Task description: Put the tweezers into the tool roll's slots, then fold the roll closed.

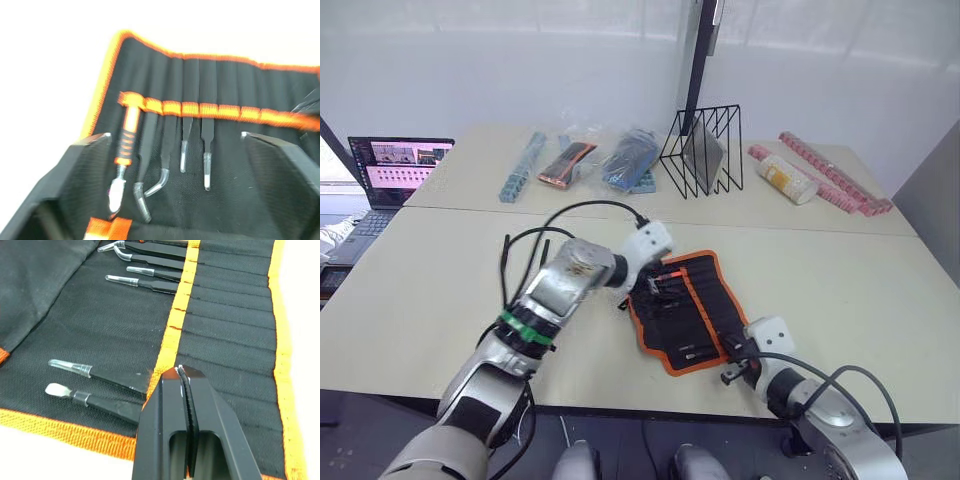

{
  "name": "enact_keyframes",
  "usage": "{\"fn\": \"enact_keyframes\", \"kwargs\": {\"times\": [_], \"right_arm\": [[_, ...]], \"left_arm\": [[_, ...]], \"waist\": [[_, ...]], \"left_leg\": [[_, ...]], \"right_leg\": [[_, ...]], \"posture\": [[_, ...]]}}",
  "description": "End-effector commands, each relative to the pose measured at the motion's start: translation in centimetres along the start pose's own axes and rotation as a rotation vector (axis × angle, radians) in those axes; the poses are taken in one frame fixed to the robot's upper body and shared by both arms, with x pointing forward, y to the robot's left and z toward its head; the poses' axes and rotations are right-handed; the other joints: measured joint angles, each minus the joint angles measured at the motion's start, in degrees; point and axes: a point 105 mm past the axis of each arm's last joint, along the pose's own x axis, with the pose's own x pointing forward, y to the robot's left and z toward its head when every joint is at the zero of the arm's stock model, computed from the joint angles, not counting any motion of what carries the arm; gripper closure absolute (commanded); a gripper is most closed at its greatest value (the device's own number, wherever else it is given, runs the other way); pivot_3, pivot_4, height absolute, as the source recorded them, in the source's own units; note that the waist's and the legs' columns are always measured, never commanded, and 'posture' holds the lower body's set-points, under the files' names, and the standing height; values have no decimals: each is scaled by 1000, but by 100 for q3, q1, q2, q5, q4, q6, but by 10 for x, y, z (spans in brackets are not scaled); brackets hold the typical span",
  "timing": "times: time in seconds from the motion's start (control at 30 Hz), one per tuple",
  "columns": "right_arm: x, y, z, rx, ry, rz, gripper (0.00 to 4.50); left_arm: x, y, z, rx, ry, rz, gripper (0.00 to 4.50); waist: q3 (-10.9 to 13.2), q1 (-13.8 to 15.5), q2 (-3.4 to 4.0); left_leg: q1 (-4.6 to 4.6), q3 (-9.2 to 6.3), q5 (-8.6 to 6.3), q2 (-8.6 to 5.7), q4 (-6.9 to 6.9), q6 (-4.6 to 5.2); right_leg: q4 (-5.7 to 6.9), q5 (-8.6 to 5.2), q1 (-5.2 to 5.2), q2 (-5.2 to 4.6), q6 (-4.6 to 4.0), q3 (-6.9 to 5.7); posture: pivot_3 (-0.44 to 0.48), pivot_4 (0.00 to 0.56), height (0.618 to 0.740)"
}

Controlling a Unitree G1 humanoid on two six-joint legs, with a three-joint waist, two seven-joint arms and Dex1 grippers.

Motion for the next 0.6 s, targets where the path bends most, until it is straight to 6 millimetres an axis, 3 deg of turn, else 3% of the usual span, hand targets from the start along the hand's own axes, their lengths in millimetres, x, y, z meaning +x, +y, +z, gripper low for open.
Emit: {"fn": "enact_keyframes", "kwargs": {"times": [0.03, 0.13, 0.27, 0.37, 0.6], "right_arm": [[2, 6, -26, 36, 109, 32, 4500], [0, 2, -28, 30, 112, 23, 4500], [-3, -3, -30, 33, 109, 8, 4500], [-6, -8, -30, 42, 93, -3, 4500], [-14, -13, -37, 44, 60, -4, 4500]], "left_arm": [[-45, 1, 26, -96, -197, -1, 35], [-84, 16, 7, -192, -220, 135, 35], [-141, 25, -55, -287, -60, 357, 35], [-179, 25, -75, -303, -66, 524, 35], [-263, 2, -118, -306, -102, 951, 35]], "waist": [[0, -6, 0], [-1, -27, 1], [-6, -35, 8], [-3, 44, -14], [-12, 120, -41]], "left_leg": [[-1, 0, 0, 1, 0, 0], [3, 0, 0, 4, -1, 0], [18, 0, -1, 3, -14, -1], [12, -1, -1, -2, -9, -1], [18, 9, -2, -1, -5, -4]], "right_leg": [[1, 0, 0, 0, 0, 0], [3, 0, 0, 0, 0, -2], [5, 0, 6, -4, 0, 0], [4, 0, 4, -16, -1, -6], [-13, -2, 11, -34, -5, -11]], "posture": [[0, 150, 684], [0, 150, 684], [0, 150, 684], [0, 150, 684], [0, 150, 684]]}}
